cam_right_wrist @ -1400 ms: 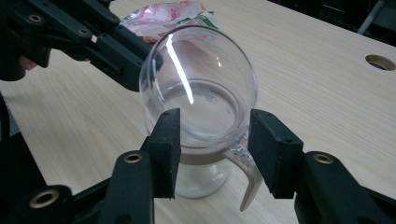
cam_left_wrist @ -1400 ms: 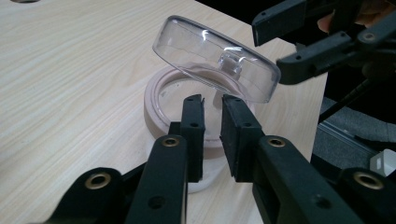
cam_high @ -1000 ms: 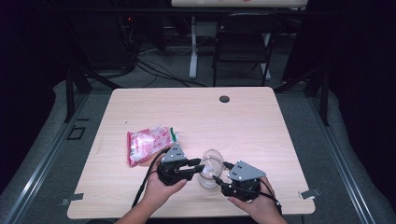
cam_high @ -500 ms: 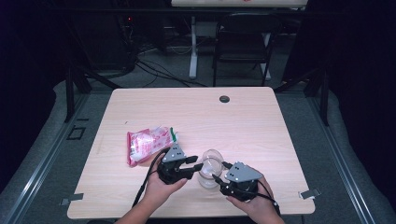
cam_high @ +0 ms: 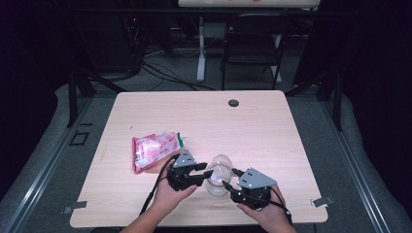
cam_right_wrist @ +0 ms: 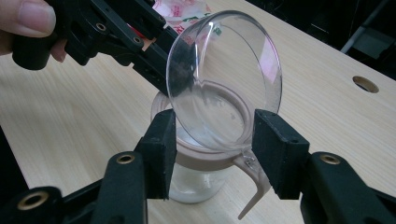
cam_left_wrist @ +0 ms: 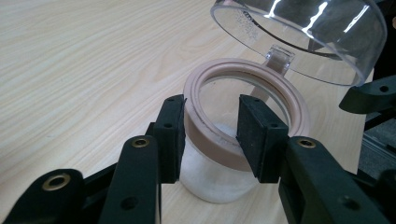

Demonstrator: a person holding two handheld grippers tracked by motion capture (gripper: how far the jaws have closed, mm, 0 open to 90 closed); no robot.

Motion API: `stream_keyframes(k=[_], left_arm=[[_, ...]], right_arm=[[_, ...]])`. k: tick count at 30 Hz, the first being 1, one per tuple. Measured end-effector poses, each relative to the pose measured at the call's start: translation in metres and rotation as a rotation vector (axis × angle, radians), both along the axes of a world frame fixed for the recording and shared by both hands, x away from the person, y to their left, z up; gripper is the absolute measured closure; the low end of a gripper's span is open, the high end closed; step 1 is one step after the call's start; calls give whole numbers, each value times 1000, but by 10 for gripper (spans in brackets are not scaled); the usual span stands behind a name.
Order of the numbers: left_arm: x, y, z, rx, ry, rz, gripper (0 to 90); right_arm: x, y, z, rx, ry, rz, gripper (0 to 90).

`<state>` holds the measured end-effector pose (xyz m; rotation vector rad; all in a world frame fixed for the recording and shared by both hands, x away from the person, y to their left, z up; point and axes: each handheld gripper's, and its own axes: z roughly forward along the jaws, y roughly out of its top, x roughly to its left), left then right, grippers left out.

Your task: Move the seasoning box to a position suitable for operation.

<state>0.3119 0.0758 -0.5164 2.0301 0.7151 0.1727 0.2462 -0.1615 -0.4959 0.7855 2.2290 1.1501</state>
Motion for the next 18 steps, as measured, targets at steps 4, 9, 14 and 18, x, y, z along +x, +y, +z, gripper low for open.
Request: stream_keyframes(k=[4,9,14,18], left_arm=[[-1,-1,0,-4,-1,-6,662],[-1,-1,0,-2,-7,-10,665],[-1,-1,-1,-2,-18,-13,665],[-1,0,-1,0,-24,-16,665]], right_arm=[[-1,-1,0,9,1,0,527],[-2,-5,1,31,2,-5,555],[-3,-11,3,60,24,-14,596],[-3,-19,5,105,45,-24,609]])
